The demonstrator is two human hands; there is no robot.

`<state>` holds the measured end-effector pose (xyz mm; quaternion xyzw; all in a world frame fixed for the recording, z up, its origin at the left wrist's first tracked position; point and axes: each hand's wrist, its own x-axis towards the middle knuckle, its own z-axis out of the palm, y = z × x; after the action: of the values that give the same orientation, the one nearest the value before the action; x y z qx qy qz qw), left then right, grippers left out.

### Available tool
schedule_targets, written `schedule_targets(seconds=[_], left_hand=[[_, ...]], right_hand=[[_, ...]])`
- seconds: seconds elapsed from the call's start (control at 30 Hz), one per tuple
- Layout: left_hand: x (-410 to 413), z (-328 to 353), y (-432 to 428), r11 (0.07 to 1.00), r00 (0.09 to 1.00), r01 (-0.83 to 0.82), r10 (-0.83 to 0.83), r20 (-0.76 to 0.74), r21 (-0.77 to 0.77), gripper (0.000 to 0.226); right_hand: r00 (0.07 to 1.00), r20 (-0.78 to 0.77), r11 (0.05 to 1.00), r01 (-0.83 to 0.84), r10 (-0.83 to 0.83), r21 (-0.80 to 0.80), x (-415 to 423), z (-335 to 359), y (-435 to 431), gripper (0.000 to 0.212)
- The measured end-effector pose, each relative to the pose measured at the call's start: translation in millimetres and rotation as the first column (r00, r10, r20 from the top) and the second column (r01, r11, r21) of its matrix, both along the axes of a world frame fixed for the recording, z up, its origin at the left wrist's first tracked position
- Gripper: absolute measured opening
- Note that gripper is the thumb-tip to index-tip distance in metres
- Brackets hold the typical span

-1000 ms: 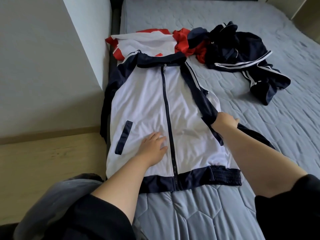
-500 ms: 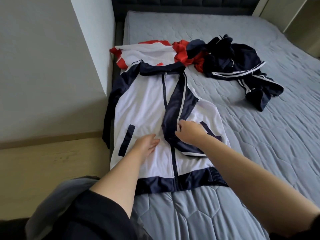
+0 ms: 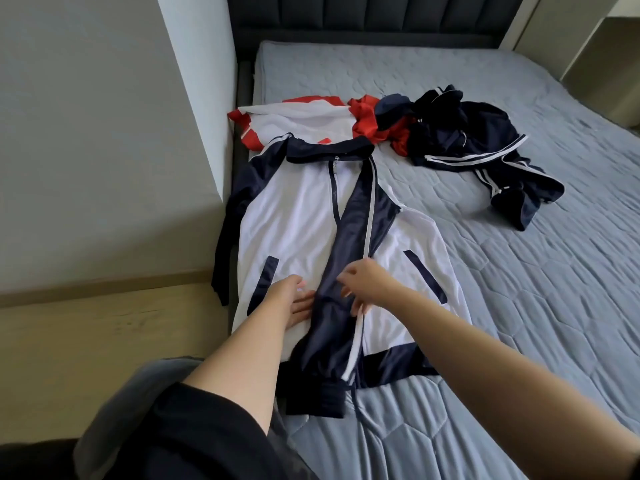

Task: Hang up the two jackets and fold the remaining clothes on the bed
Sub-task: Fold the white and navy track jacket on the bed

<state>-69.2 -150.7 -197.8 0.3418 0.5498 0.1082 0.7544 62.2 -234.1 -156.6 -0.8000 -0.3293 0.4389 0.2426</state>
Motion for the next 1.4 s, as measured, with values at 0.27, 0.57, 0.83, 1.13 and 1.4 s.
schedule_targets(seconds=[0.27,0.57,0.83,1.13,1.4], left_hand=[[-2.9,-3.1,-8.1,0.849,0.914,0.382,-0.288,-0.285,0.364,0.007],[-16.2,16.1,5.6,0.972,0.968,0.146,-0.102,-0.230,0.184,0.021],[-14.6,16.1,-9.5,0.843,0.859,0.471,-0.370,-0.353,0.262,0.016],[-2.9,-3.7,-40.4,0.327,0.423,0.896,-0.426,-0.800,0.300,0.069],[8.2,-20.5,-57.3,0.111,0.192,0.980,-0.322,-0.927,0.164,0.061]], right_hand=[[0.913,-0.046,0.908,0.409,-0.406,0.094,10.7,-38.1,-15.7,0.017],[0.716,-0.684,0.909,0.366,-0.139,0.198,-16.8,-26.7,12.5,0.024],[0.636,-0.521,0.700,0.708,-0.569,0.099,-5.9,-64.5,-12.4,0.015],[0.651,-0.568,0.785,0.619,-0.503,0.014,-5.9,-83.3,-11.8,0.022],[0.614,-0.540,0.765,0.638,-0.576,-0.092,3.9,-87.9,-3.9,0.016]])
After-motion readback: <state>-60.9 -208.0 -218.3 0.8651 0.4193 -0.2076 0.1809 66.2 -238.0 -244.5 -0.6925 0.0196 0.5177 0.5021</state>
